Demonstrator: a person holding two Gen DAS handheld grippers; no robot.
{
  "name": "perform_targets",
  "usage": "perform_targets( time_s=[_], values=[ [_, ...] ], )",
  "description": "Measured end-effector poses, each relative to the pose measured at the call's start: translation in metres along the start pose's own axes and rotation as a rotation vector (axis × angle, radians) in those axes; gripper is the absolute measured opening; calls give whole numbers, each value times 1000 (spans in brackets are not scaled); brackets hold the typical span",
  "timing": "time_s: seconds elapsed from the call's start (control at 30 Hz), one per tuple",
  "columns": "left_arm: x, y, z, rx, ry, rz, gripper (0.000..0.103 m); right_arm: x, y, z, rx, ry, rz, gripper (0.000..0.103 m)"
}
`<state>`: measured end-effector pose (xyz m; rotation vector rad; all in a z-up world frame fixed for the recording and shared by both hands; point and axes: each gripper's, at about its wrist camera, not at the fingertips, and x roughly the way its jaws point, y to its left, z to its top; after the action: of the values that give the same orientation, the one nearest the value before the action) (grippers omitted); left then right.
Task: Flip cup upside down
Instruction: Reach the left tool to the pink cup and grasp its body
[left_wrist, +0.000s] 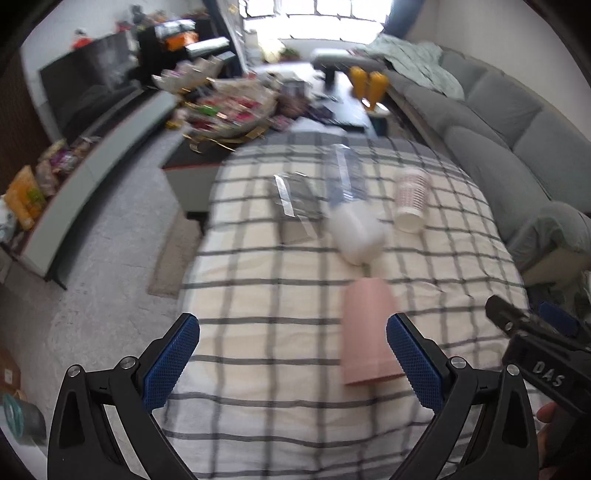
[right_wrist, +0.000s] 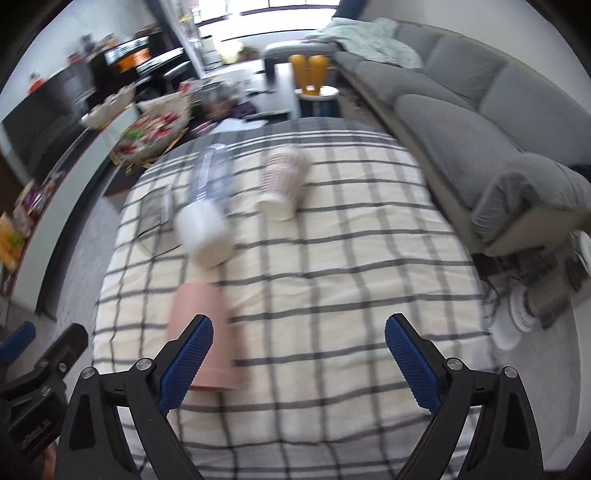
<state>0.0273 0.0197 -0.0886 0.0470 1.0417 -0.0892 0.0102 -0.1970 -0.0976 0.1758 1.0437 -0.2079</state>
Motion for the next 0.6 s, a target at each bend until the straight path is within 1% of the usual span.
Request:
perform_targets(
  time_s=[0.03, 0.13, 0.23, 0.3, 0.33, 0.4, 0.47, 0.53, 0.6],
  values=[
    [3, -6, 2, 2, 27, -15, 103, -3, -8, 2, 13, -2, -12, 95],
    [23, -27, 14, -14, 156, -67, 103, -10, -30, 11, 43, 0, -54, 96],
    [43, -45, 19, 13, 260, -57, 103, -16, -50, 20, 69, -2, -67, 97],
    [59, -57, 21, 34, 348, -46, 103, -16, -59, 27, 83, 0, -70, 98],
    [70, -62, 22, 34, 410, -52, 103, -15, -62, 30, 90, 3, -67, 99],
    [86, -67, 25, 30, 495, -66, 103, -7, -67, 35, 105, 18, -53, 99],
    [106, -72, 25, 43, 601, -67, 103, 3, -67, 40, 117, 41, -37, 99],
    [125, -75, 26, 62, 698, -40, 103, 15, -69, 44, 136, 72, -12, 99],
    [138, -75, 27, 74, 757, -16, 103, 27, -69, 51, 156, 99, 13, 99]
  ],
)
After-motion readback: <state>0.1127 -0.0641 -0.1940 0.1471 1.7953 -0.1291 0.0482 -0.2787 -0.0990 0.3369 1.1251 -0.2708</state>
